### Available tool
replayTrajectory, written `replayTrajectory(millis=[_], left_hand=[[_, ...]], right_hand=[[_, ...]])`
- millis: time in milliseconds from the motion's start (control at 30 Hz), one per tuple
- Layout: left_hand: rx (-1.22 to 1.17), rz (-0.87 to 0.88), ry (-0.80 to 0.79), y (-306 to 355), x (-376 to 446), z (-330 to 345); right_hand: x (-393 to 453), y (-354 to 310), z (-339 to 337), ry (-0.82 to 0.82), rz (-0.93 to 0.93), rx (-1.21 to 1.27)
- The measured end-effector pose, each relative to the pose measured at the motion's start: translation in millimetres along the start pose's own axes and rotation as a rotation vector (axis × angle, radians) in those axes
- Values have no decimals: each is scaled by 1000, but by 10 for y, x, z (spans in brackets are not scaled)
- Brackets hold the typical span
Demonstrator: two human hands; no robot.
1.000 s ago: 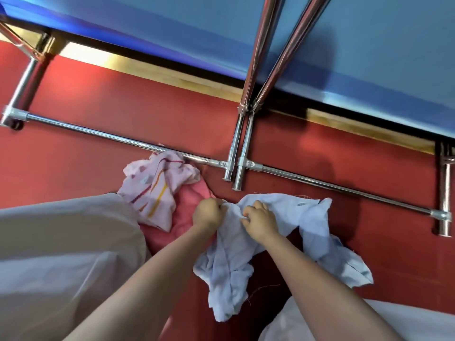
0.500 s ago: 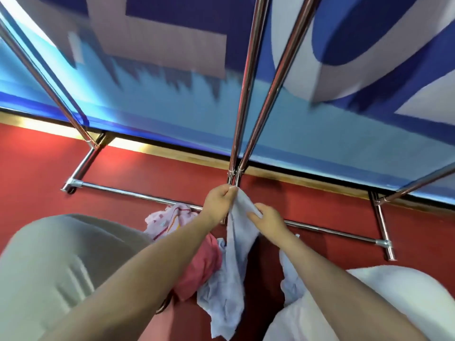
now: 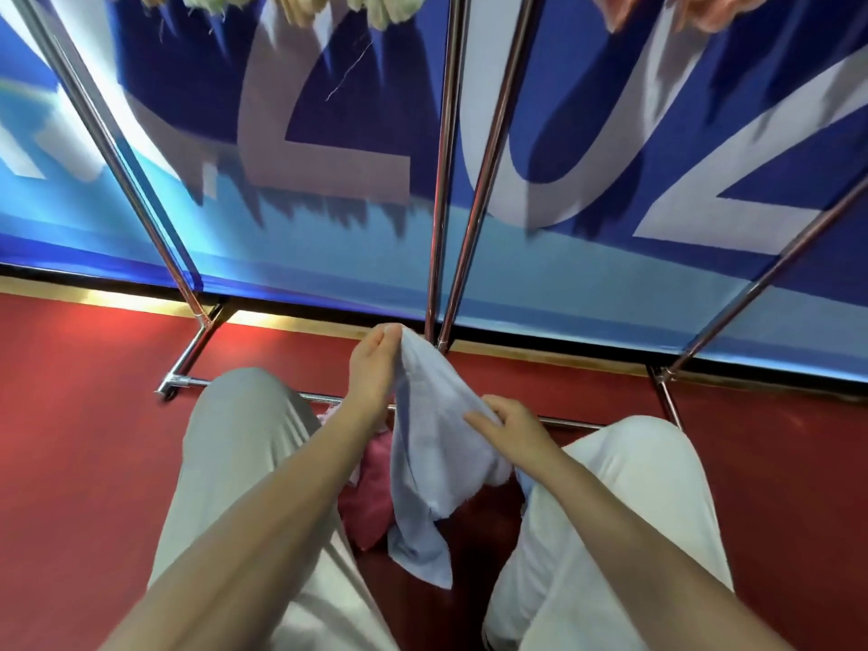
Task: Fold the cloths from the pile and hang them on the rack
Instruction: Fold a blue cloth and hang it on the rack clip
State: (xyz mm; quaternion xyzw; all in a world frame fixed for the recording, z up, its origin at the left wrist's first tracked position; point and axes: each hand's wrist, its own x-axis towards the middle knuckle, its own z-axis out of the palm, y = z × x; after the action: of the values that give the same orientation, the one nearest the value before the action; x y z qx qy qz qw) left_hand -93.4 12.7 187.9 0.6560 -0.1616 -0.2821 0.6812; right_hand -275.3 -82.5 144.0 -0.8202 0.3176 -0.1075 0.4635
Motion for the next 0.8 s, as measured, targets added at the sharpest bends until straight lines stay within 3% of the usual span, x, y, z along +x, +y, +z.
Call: replayTrajectory(millis=[133,267,433,533,600,800], left_hand=[[-40,3,165,62,54,-207],[-173,-97,327,74,158,-475],[-425,-290,478,30,219,-701],[-333,-266,499,-10,196,-729],[-242,-240,508,-31,181,-712],[-30,-171,333,-157,104,-604]], right_hand=[[-114,210,-49,-102,124,-178],[-194,304,-134,-101,268,-56],[-210,364,-260,65,376,556],[-117,340,-379,253,353,979],[-72,319,-425,366,357,1087],[-66,211,-310,638,414,486]])
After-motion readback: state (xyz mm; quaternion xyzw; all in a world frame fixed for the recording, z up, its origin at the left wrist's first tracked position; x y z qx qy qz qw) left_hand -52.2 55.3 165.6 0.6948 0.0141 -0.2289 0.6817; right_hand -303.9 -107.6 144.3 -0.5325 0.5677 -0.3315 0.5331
